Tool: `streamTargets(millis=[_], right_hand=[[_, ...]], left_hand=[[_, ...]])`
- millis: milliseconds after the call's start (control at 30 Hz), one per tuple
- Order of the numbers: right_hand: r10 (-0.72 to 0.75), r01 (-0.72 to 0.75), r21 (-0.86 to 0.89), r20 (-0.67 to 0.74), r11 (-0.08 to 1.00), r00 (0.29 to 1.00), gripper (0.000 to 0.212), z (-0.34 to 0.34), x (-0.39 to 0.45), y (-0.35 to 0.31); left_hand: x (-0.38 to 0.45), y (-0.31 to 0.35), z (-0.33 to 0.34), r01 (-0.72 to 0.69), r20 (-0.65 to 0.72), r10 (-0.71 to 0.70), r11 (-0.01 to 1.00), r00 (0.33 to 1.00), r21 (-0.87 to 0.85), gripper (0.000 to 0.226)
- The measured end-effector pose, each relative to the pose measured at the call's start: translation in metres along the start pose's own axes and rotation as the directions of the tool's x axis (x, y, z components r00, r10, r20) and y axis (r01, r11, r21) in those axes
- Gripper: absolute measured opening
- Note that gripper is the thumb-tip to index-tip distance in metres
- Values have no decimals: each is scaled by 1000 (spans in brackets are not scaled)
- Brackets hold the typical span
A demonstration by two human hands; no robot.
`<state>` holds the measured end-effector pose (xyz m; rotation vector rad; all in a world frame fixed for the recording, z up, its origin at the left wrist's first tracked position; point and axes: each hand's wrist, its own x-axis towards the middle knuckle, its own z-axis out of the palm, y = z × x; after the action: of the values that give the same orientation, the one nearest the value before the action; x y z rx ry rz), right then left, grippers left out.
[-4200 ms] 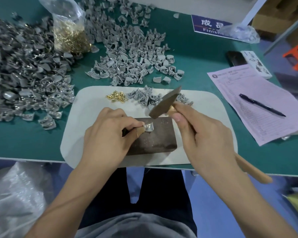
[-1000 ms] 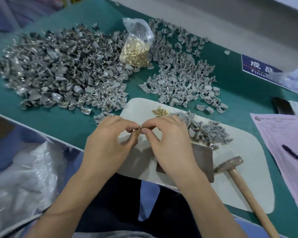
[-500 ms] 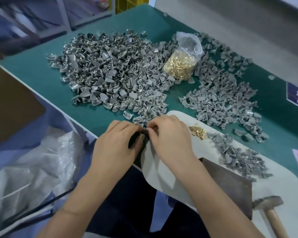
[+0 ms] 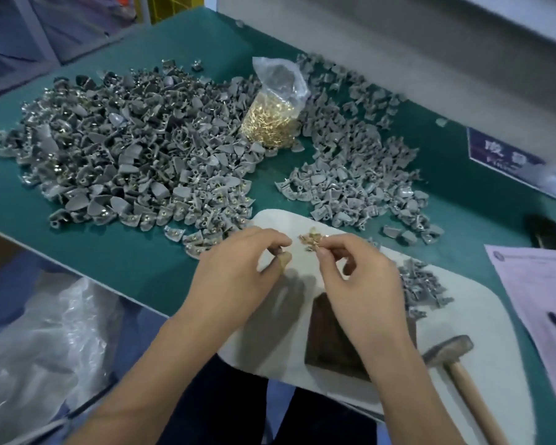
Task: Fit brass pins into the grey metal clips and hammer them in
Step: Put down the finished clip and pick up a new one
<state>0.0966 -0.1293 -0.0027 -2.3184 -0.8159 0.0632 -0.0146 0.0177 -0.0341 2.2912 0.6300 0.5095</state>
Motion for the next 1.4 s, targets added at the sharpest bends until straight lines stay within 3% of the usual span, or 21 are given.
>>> streamTargets(millis=[67,133,333,633,833,1233,1400], right_hand=[[130,-109,169,-124,980,984,10,-11,-10,19],[184,-140,223,-187,965,965,15,-17,-17,32],[213,-159,285,-167,945,963,11,-14,-14,39],[179,-123,310,-157,943,971,14,-13,-13,41],[187,-140,289,-139,947,973,18,-15,-14,40],[187,-154,233,-124,960,975,11,-16,-16,41],[176,-149,206,-117,967,977,12,-17,-16,40]], left_hand=[[18,2,10,-11,76,4,995,997,97,30],[35,4,18,-22,116,1,983,993,184,37],[66,19,31,-174,321,47,908,946,380,71],[61,25,39,-213,288,111,911,951,352,54],[55,24,43,-211,298,152,961,942,177,30],[47,27,44,-127,234,113,991,966,44,25],[43,28,38,-129,164,111,986,980,108,26]])
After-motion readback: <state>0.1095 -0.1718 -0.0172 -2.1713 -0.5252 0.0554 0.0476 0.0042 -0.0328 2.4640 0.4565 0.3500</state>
